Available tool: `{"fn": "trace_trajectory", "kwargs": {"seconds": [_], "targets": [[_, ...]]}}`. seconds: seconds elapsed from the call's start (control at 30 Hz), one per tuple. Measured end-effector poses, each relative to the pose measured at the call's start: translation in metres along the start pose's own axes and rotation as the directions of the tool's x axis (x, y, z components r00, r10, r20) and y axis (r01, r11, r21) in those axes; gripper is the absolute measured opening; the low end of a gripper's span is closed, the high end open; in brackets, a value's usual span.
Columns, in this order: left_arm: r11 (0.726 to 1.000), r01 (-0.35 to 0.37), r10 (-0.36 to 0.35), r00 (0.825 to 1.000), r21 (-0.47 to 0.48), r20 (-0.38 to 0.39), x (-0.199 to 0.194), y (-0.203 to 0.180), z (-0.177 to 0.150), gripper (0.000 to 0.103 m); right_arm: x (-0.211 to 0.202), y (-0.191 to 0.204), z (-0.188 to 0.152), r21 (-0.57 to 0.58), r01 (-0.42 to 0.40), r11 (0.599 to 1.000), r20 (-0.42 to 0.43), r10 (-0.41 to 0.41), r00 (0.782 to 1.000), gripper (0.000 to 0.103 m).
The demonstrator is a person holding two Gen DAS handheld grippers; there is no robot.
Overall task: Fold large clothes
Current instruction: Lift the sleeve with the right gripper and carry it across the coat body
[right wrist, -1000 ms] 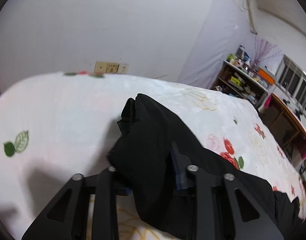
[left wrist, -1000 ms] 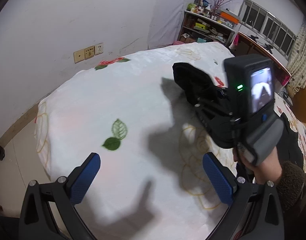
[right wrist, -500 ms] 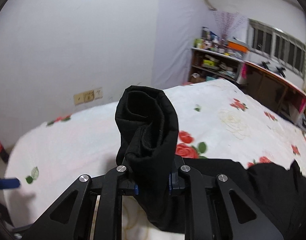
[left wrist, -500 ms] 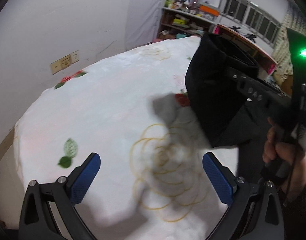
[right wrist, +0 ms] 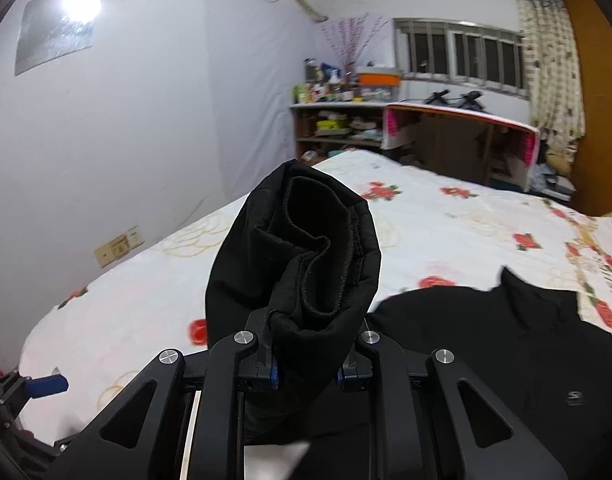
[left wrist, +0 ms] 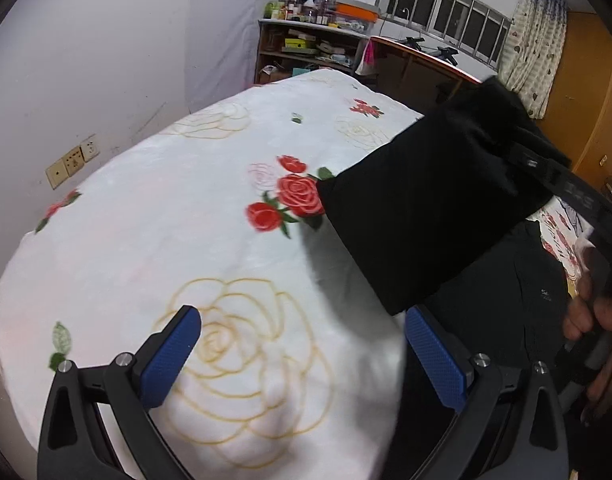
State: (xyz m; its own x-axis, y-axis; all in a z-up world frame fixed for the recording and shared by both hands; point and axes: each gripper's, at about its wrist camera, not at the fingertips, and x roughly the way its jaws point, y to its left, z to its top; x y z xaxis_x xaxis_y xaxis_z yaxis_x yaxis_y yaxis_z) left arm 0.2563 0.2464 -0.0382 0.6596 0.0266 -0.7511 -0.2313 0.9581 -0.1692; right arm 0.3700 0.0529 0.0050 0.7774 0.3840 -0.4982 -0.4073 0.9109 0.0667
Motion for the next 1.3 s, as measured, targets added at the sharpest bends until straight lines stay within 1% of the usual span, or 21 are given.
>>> {"fn": "trace_trajectory", "kwargs": {"seconds": [0.1, 0.2, 0.27, 0.4, 0.53, 0.67, 0.7, 0.77, 0.83, 0.9, 0.97, 1.03, 1.1, 1.17, 1.23, 1.3], "targets": [[1.000, 0.014, -0.014, 1.000, 0.009, 0.002, 0.008, -0.021, 0.006, 0.103, -0.020, -0.028, 0.001, 0.045, 0.035, 0.998, 0.028, -0.036, 0.999, 0.019], [0.999, 0.027, -0.027, 1.000, 0.041, 0.011, 0.016, -0.043, 0.014, 0.103, -0.037, -0.057, 0.004, 0.092, 0.082, 0.992, 0.052, -0.087, 0.995, 0.019], [0.997, 0.051, -0.053, 0.998, 0.051, 0.025, 0.020, -0.057, 0.019, 0.103, -0.049, -0.077, 0.004, 0.128, 0.115, 0.985, 0.069, -0.125, 0.990, 0.019], [0.996, 0.072, -0.074, 0.997, 0.060, 0.022, 0.033, -0.081, 0.030, 0.103, -0.063, -0.116, -0.004, 0.207, 0.182, 0.961, 0.065, -0.199, 0.978, 0.019], [0.994, 0.048, -0.049, 0.999, 0.094, 0.001, 0.054, -0.107, 0.036, 0.103, -0.074, -0.152, -0.016, 0.270, 0.228, 0.936, 0.050, -0.250, 0.967, 0.019], [0.991, 0.098, -0.094, 0.995, 0.095, -0.044, 0.077, -0.129, 0.034, 0.103, -0.080, -0.191, -0.038, 0.310, 0.267, 0.912, 0.014, -0.285, 0.958, 0.019], [0.990, 0.100, -0.095, 0.994, 0.099, -0.050, 0.082, -0.135, 0.033, 0.103, -0.078, -0.199, -0.041, 0.323, 0.270, 0.907, 0.003, -0.287, 0.958, 0.019], [0.990, 0.082, -0.076, 0.996, 0.117, -0.053, 0.092, -0.147, 0.031, 0.103, -0.074, -0.213, -0.052, 0.338, 0.290, 0.895, -0.027, -0.299, 0.954, 0.019], [0.988, 0.072, -0.064, 0.996, 0.133, -0.065, 0.102, -0.158, 0.030, 0.103, -0.074, -0.224, -0.061, 0.350, 0.304, 0.886, -0.038, -0.311, 0.950, 0.019], [0.986, 0.066, -0.054, 0.995, 0.155, -0.081, 0.112, -0.168, 0.029, 0.103, -0.074, -0.236, -0.072, 0.378, 0.315, 0.870, -0.057, -0.318, 0.946, 0.019], [0.982, 0.040, -0.025, 0.996, 0.187, -0.083, 0.121, -0.177, 0.028, 0.103, -0.074, -0.249, -0.081, 0.417, 0.323, 0.850, -0.087, -0.316, 0.945, 0.019], [0.979, 0.020, 0.000, 0.996, 0.205, -0.094, 0.130, -0.183, 0.027, 0.103, -0.074, -0.254, -0.091, 0.429, 0.321, 0.845, -0.097, -0.310, 0.946, 0.019], [0.976, 0.012, 0.012, 0.994, 0.216, -0.107, 0.138, -0.189, 0.025, 0.103, -0.070, -0.261, -0.103, 0.440, 0.320, 0.839, -0.129, -0.294, 0.947, 0.020], [0.973, -0.005, 0.031, 0.993, 0.230, -0.110, 0.145, -0.194, 0.021, 0.103, -0.064, -0.263, -0.111, 0.436, 0.333, 0.836, -0.157, -0.293, 0.943, 0.021], [0.971, -0.021, 0.051, 0.991, 0.239, -0.122, 0.154, -0.197, 0.017, 0.103, -0.063, -0.263, -0.117, 0.417, 0.339, 0.843, -0.160, -0.299, 0.941, 0.023], [0.971, -0.017, 0.052, 0.989, 0.237, -0.142, 0.161, -0.197, 0.013, 0.103, -0.064, -0.267, -0.124, 0.417, 0.338, 0.844, -0.169, -0.293, 0.941, 0.024]]}}
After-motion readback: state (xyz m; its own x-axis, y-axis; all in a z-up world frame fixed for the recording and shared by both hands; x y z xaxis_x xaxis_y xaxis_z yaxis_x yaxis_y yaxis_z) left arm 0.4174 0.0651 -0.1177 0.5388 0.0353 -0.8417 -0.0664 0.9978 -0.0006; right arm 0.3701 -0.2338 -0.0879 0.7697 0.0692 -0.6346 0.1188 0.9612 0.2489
